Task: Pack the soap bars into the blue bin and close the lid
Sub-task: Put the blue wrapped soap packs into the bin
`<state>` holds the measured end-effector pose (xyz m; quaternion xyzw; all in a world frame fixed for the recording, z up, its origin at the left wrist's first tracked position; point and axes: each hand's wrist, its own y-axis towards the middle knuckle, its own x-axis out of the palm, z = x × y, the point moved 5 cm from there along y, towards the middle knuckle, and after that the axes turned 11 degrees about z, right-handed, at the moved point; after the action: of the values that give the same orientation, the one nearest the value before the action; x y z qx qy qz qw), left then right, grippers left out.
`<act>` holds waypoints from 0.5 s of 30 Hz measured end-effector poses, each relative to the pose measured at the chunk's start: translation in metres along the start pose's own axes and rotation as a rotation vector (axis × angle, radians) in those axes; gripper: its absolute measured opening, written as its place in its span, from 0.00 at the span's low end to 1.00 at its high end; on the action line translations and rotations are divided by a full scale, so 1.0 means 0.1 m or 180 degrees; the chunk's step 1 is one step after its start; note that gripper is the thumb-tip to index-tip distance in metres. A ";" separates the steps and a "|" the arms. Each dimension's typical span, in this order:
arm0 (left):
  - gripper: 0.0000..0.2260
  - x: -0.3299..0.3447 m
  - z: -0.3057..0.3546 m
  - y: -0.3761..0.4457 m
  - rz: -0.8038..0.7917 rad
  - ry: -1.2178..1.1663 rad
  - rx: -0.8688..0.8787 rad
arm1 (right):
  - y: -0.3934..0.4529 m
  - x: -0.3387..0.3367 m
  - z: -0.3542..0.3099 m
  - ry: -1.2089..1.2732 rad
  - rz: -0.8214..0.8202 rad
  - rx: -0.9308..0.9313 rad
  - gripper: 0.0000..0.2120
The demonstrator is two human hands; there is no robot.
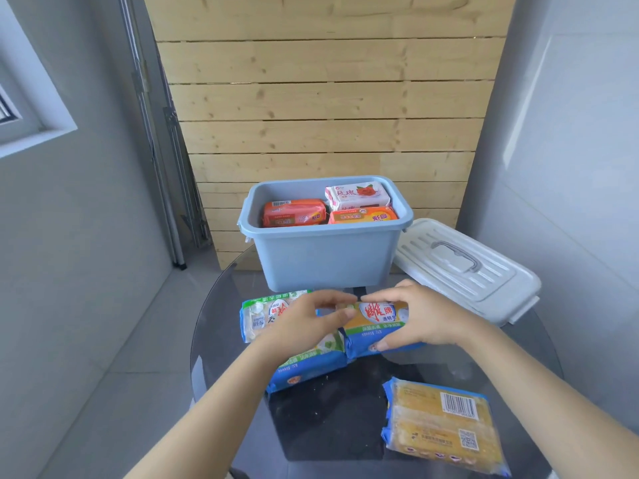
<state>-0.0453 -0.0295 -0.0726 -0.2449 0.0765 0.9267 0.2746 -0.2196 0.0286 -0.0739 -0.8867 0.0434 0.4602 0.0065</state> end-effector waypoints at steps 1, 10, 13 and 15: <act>0.11 -0.07 0.01 -0.03 0.0086 -0.0188 -0.0010 | -0.01 -0.03 -0.08 0.0092 0.0054 -0.0047 0.34; 0.13 -0.76 -0.36 -0.42 0.0790 -0.0362 -0.0410 | 0.31 0.42 -0.83 0.0009 -0.0139 -0.0451 0.40; 0.15 -0.80 -0.51 -0.49 0.0889 -0.0106 -0.0567 | 0.36 0.61 -0.90 -0.0003 -0.0258 -0.0458 0.39; 0.17 -0.78 -0.58 -0.49 0.0978 0.0036 -0.0636 | 0.35 0.69 -0.89 -0.0005 -0.0239 -0.0427 0.39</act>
<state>0.0625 -0.0415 -0.0849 -0.2615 0.0221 0.9594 0.1036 -0.1107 -0.0161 -0.0776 -0.8858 -0.0208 0.4622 -0.0356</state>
